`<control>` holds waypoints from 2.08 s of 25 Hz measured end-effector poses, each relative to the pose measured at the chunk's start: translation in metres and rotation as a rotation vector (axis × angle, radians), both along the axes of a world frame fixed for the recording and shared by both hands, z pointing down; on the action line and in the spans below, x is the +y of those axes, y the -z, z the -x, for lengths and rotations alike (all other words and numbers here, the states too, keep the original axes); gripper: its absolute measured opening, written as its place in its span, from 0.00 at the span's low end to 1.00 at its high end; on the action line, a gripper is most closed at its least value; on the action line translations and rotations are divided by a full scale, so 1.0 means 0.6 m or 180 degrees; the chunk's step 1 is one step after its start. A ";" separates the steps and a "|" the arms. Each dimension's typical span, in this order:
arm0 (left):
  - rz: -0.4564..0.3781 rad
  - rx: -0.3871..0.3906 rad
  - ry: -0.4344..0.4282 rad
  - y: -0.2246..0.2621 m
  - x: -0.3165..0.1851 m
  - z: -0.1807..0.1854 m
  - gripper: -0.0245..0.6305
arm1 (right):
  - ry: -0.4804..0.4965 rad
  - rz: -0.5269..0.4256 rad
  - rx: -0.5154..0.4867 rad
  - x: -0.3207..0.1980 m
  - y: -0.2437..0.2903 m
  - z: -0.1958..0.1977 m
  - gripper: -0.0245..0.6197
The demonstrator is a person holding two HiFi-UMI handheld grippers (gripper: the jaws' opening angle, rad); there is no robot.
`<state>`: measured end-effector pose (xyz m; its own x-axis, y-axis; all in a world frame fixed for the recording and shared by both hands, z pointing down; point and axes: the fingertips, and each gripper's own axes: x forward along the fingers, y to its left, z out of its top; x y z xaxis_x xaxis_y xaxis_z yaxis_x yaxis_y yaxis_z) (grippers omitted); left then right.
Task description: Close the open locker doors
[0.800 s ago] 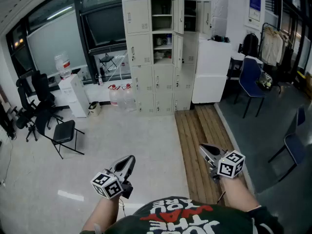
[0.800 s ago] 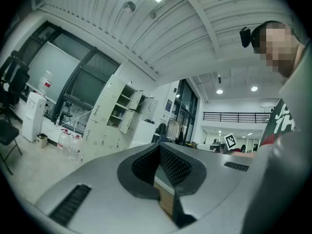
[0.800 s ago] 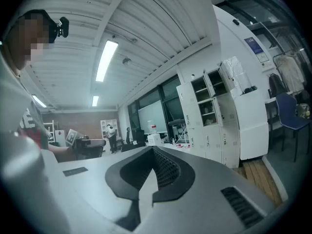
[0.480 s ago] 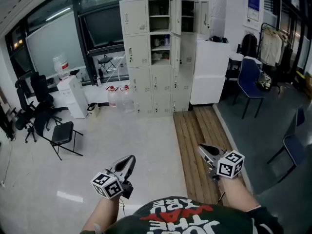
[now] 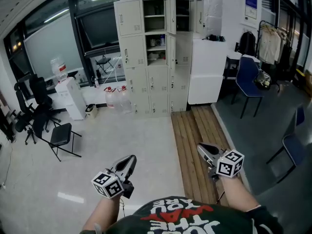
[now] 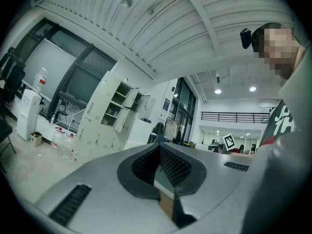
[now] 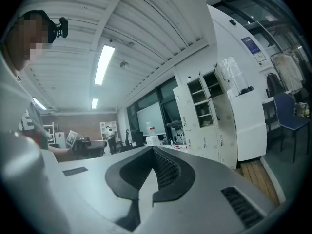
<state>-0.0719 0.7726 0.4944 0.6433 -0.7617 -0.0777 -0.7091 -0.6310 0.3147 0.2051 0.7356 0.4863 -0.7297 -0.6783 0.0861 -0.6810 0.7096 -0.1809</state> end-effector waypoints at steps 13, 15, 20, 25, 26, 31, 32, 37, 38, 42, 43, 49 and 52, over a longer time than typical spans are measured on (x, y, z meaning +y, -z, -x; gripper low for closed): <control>0.0066 0.0010 -0.0025 0.000 -0.032 -0.093 0.05 | 0.0040 0.0002 -0.0081 -0.036 0.017 -0.084 0.09; 0.0084 0.0006 -0.0033 -0.007 -0.043 -0.098 0.05 | 0.0046 0.0020 -0.0079 -0.048 0.010 -0.088 0.09; 0.0117 0.0041 -0.0031 -0.028 -0.088 -0.081 0.05 | 0.0037 0.0048 -0.0045 -0.089 -0.011 -0.078 0.09; 0.0173 0.0106 -0.0109 -0.058 -0.176 -0.042 0.05 | 0.0002 0.0098 0.0032 -0.173 -0.027 -0.036 0.09; 0.0173 0.0122 -0.0124 -0.066 -0.200 -0.028 0.05 | -0.0006 0.0100 0.0057 -0.195 -0.032 -0.022 0.09; 0.0146 0.0186 -0.0219 -0.084 -0.363 0.065 0.05 | -0.0093 0.0071 0.0122 -0.339 -0.035 0.065 0.09; 0.0161 0.0196 -0.0243 -0.084 -0.400 0.088 0.05 | -0.0111 0.0069 0.0117 -0.371 -0.032 0.087 0.09; 0.0117 0.0098 -0.0381 -0.061 -0.581 0.191 0.05 | -0.0194 -0.0008 0.0045 -0.543 0.005 0.193 0.09; 0.0102 0.0092 -0.0385 -0.055 -0.614 0.212 0.05 | -0.0192 -0.0024 0.0022 -0.576 0.012 0.214 0.09; 0.0101 0.0126 -0.0367 -0.047 -0.719 0.288 0.05 | -0.0170 -0.0060 0.0040 -0.677 0.022 0.285 0.09; 0.0108 0.0131 -0.0361 -0.047 -0.741 0.302 0.05 | -0.0166 -0.0071 0.0045 -0.699 0.025 0.298 0.09; 0.0157 0.0168 -0.0297 -0.055 -0.839 0.350 0.05 | -0.0156 -0.0002 0.0027 -0.813 0.021 0.332 0.09; 0.0222 0.0162 -0.0218 -0.063 -0.874 0.366 0.05 | -0.0125 0.0027 -0.0004 -0.862 0.014 0.337 0.09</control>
<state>-0.2915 0.2479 0.5325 0.6906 -0.7208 -0.0599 -0.6471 -0.6527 0.3940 0.0030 0.2183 0.4778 -0.7027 -0.7056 0.0910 -0.7080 0.6809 -0.1876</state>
